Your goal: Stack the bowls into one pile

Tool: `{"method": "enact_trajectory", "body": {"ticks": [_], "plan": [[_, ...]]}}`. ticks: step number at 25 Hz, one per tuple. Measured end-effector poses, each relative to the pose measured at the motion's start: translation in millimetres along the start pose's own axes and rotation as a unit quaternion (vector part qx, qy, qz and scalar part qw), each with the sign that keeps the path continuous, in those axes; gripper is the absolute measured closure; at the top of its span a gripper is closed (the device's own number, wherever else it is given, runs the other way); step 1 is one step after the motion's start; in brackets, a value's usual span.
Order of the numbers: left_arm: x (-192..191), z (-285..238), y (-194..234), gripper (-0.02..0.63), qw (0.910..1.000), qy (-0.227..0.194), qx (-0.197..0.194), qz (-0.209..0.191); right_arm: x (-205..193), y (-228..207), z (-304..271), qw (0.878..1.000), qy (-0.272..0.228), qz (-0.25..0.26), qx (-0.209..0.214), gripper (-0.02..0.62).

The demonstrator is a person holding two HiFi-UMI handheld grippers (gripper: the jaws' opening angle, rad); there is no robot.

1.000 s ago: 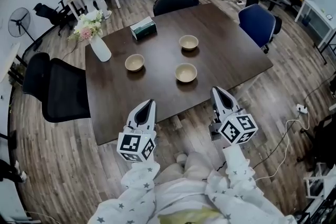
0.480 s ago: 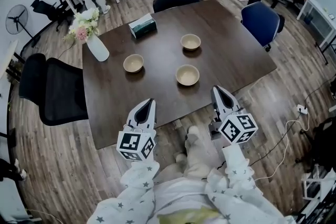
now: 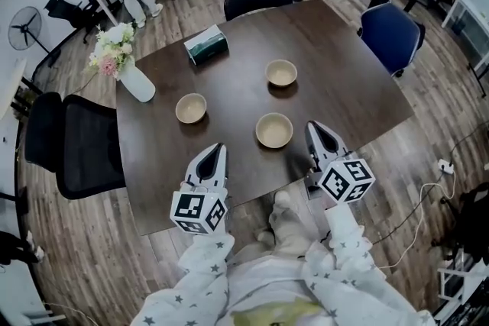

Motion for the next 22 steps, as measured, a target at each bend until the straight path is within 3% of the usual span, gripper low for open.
{"method": "enact_trajectory", "body": {"ticks": [12,17,22], "plan": [[-16,-97,10,0.581,0.9994,0.015,0.027,0.015,11,-70,-90,0.999,0.040,-0.020,0.030,0.574],[-28,-114,20,0.580,0.9979,0.038,0.048,0.020,-6,-86,-118,0.990,0.108,-0.045,0.075,0.574],[-43,-118,21,0.581,0.9948,0.063,0.073,0.033,-26,-91,-133,0.978,0.176,-0.034,0.104,0.574]]}}
Point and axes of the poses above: the fingertips, and each gripper's own axes: z backward along the fingers, y to its left, x out of its top, the point moved 9 cm from there along z, backward along the fingers, and after that the axes turned 12 degrees about -y, right-handed, at the moved point
